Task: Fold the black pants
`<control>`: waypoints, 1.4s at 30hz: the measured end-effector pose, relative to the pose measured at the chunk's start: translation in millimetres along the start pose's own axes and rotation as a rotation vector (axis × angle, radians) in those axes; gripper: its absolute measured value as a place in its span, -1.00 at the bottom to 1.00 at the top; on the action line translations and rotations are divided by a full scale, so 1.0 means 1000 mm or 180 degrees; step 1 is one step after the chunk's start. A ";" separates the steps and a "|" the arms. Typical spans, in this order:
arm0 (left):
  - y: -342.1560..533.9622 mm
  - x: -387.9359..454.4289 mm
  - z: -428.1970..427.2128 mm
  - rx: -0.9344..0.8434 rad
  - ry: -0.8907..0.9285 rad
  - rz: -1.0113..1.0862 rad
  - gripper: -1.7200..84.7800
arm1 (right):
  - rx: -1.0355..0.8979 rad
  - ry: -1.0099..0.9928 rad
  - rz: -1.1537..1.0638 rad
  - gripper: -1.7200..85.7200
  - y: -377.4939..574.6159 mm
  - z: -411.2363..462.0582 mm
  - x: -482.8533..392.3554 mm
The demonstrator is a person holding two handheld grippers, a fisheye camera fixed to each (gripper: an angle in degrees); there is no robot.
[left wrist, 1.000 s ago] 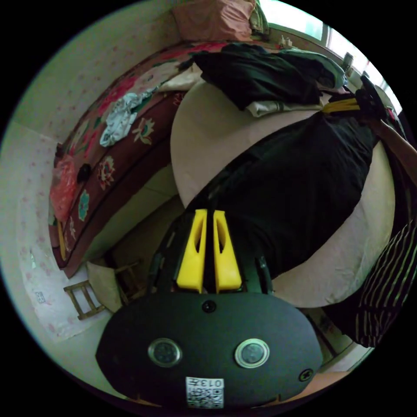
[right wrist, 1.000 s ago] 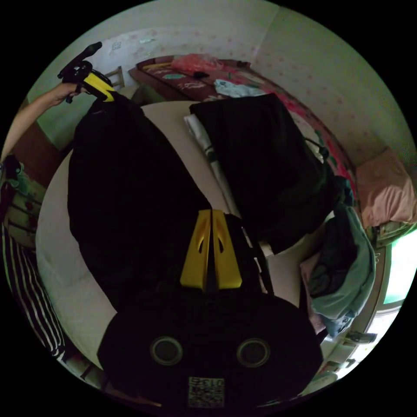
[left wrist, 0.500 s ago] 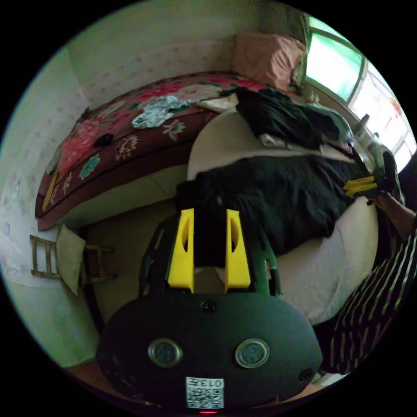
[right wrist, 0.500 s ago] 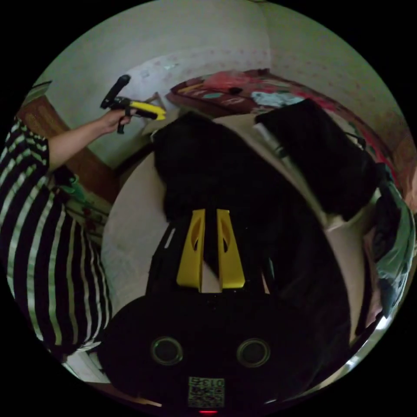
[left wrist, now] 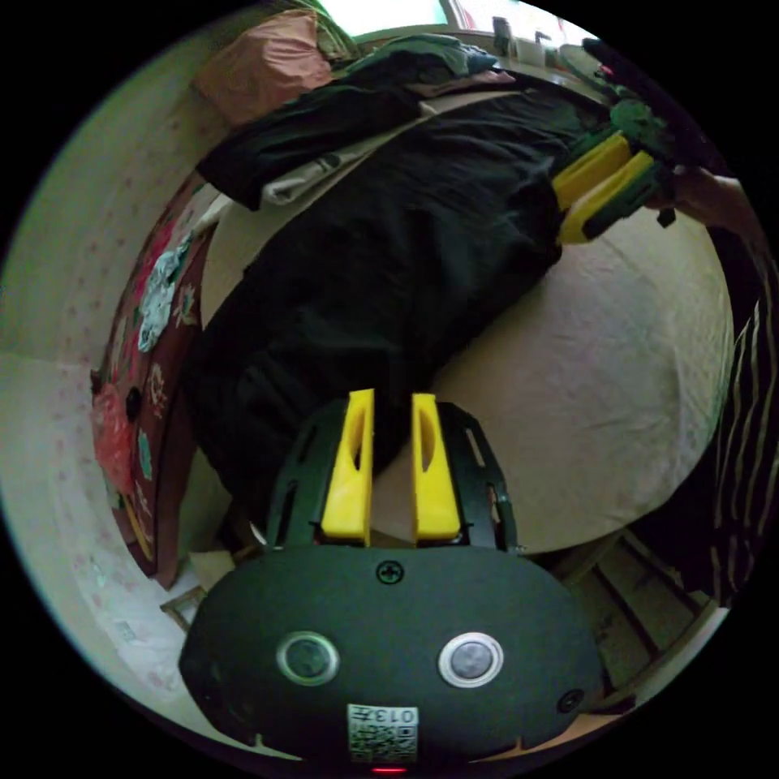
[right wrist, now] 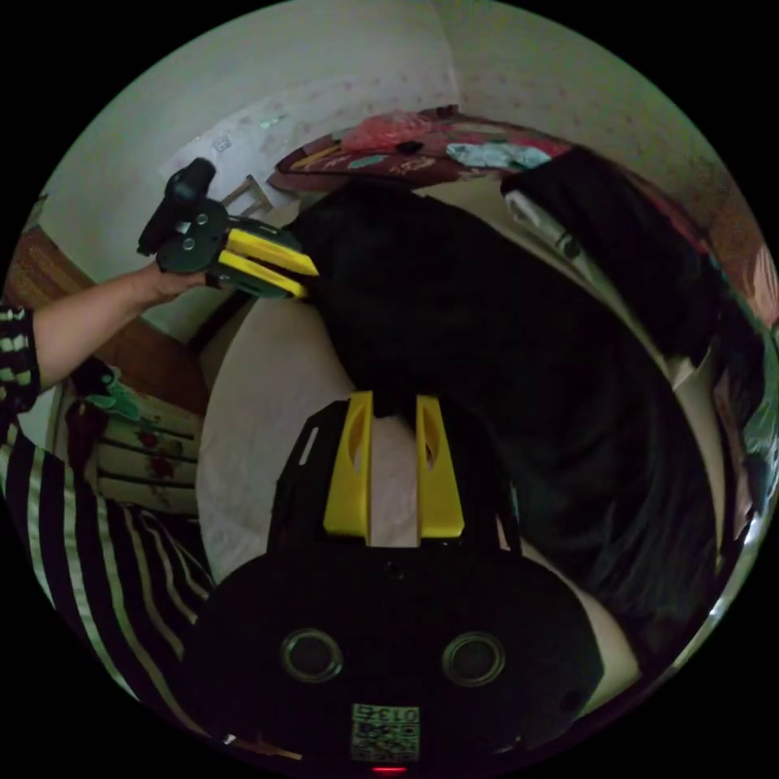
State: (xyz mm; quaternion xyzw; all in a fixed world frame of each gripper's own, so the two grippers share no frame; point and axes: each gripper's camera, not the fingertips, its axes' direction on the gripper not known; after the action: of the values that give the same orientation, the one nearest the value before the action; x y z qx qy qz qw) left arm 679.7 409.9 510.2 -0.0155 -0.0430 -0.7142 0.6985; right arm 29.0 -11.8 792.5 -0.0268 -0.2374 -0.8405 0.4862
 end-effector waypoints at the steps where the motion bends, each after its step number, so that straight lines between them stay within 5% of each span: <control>1: -0.003 -0.006 0.000 0.0008 0.0037 0.0021 -0.85 | 0.0067 0.0119 -0.0094 -0.76 -0.006 -0.002 -0.003; 9: -0.042 -0.101 0.029 -0.0379 0.1261 -0.0292 -0.94 | 0.0161 -0.0012 0.0090 -0.72 -0.009 -0.001 0.008; 17: -0.063 -0.129 0.049 -0.0512 0.1512 -0.0272 -0.95 | -0.0015 0.0242 0.0063 -0.71 0.015 0.024 -0.015; 27: -0.073 -0.141 0.048 -0.0567 0.1502 -0.0189 -0.96 | -0.0100 0.0899 -0.0503 -0.85 -0.002 0.051 -0.026; 34: -0.062 -0.124 0.027 -0.0501 0.1311 0.0078 -0.95 | -0.0057 -0.0584 0.0150 -0.88 0.036 0.010 0.001; 42: 0.034 -0.135 0.012 -0.0116 0.1018 -0.1369 -0.86 | -0.0247 -0.0431 0.0484 -0.89 0.091 0.042 0.011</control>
State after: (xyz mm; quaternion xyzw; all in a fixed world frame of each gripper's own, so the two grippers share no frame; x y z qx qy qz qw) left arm 716.2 544.6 512.7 0.0946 0.0784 -0.8402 0.5281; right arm 90.5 -40.1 866.6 -0.1202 -0.2342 -0.8061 0.5300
